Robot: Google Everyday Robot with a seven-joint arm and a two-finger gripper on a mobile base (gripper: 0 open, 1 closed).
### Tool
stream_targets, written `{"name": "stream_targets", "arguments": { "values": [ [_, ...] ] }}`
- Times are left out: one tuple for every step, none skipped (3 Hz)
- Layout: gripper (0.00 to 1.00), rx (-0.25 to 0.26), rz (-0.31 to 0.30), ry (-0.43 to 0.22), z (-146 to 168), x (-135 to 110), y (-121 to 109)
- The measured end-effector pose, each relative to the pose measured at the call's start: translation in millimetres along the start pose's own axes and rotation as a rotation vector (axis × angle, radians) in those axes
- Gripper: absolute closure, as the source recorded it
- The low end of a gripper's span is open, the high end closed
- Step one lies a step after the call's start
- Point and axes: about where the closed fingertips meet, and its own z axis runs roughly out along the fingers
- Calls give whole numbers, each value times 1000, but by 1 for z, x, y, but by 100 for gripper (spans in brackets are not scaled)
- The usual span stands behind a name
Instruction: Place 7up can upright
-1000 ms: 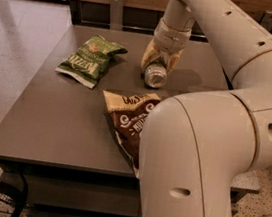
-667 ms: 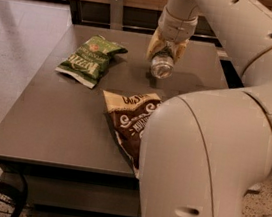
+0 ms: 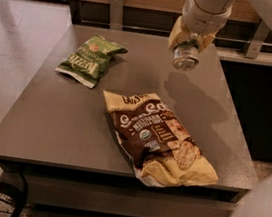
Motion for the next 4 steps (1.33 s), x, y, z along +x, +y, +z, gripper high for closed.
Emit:
{"name": "stream_targets", "arguments": {
  "values": [
    [100,-18,-83,-179,-32,3,-20],
    [100,-75,-179,-312,-53,-9,-30],
    [100,-186,-246,-411,-63,-24,-46],
    [100,-307,-363,-449,-56,-39,-47]
  ]
}}
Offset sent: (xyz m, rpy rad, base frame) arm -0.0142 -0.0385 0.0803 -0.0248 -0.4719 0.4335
